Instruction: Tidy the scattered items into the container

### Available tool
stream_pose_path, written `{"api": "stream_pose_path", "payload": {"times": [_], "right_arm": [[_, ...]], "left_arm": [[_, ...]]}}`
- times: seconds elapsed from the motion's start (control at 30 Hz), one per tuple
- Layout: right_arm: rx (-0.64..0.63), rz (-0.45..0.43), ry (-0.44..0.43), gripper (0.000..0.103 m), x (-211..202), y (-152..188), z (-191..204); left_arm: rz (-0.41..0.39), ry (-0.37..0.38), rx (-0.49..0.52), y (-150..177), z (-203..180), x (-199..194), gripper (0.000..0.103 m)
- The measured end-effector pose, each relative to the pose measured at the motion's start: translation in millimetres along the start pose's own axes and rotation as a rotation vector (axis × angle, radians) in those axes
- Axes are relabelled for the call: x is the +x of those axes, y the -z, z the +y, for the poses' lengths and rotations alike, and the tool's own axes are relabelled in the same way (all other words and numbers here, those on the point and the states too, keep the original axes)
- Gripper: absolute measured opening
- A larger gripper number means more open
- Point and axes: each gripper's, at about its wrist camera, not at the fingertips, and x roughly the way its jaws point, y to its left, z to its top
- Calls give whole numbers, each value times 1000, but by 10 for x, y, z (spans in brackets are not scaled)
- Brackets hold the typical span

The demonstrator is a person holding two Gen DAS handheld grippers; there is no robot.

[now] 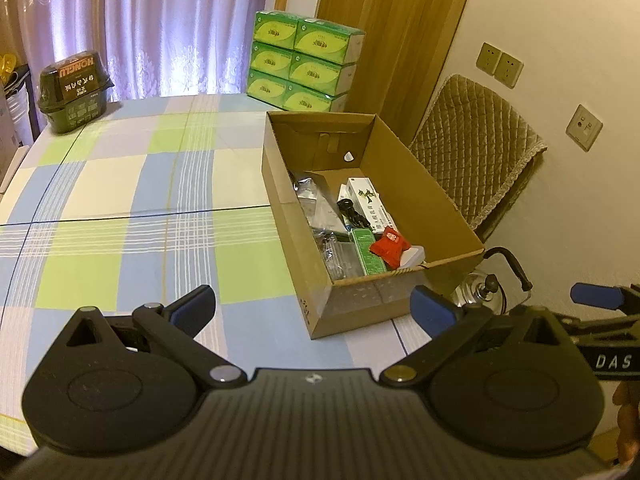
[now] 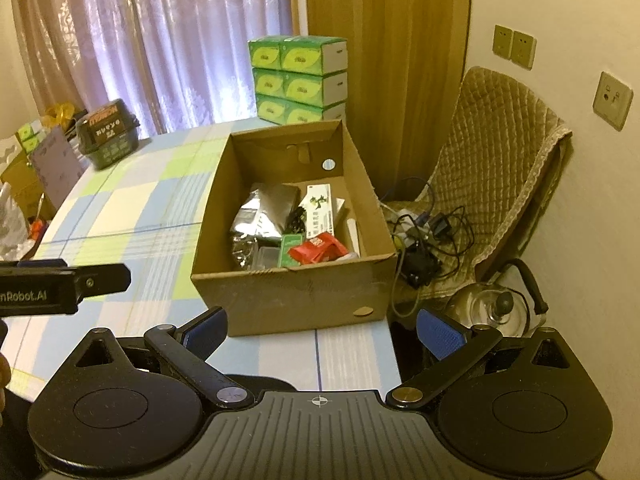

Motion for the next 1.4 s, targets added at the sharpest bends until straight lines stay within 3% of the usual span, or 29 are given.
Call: {"api": "stream_pose_path", "payload": {"times": [1.4], "right_arm": [[-8, -1, 13, 103, 28, -45, 67]], "left_arm": [[11, -6, 22, 48, -36, 28, 102]]}}
